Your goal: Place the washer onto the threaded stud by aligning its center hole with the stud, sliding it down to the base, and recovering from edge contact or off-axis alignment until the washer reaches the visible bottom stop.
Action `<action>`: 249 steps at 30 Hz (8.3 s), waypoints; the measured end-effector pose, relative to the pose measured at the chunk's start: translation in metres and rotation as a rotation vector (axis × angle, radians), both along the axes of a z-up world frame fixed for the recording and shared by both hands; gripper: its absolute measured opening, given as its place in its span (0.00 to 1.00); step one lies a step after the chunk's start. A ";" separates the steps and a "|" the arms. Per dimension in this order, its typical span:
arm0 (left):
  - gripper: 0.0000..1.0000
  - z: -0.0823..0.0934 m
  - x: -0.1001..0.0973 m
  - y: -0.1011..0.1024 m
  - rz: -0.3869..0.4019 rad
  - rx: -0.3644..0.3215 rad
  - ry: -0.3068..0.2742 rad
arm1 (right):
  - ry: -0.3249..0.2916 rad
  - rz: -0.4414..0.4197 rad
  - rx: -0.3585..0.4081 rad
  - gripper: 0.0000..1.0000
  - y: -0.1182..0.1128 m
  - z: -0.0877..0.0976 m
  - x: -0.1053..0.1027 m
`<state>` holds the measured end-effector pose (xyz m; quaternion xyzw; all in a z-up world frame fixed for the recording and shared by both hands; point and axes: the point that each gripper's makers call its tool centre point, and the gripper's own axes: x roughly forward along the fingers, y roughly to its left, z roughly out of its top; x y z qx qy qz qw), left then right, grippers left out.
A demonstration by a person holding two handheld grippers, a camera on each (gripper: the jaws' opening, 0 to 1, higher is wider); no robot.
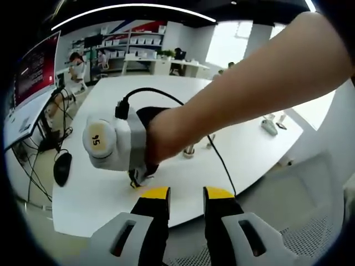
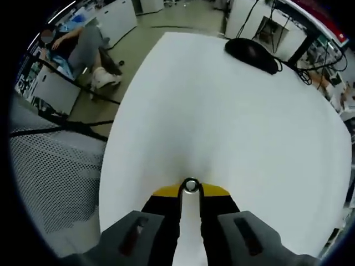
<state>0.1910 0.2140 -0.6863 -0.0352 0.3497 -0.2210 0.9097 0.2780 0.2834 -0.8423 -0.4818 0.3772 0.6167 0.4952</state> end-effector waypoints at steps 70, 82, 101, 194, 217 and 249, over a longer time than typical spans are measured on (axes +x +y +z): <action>0.22 -0.006 -0.003 0.005 0.013 0.044 0.024 | -0.096 -0.569 0.261 0.13 -0.256 0.077 0.048; 0.22 -0.007 -0.001 0.008 0.026 0.048 0.025 | -0.128 -0.601 0.242 0.14 -0.268 0.073 0.069; 0.22 -0.006 -0.002 0.007 0.026 0.046 0.029 | -0.119 -0.602 0.212 0.14 -0.266 0.062 0.077; 0.25 -0.003 -0.001 0.013 0.079 0.016 0.022 | 0.095 -1.024 0.741 0.24 -0.319 0.144 -0.028; 0.26 -0.002 -0.001 0.013 0.073 0.028 0.013 | 0.057 -1.100 0.885 0.30 -0.328 0.190 -0.080; 0.25 -0.001 0.000 0.015 0.075 0.009 -0.002 | -0.065 -1.300 0.761 0.30 -0.350 0.162 -0.083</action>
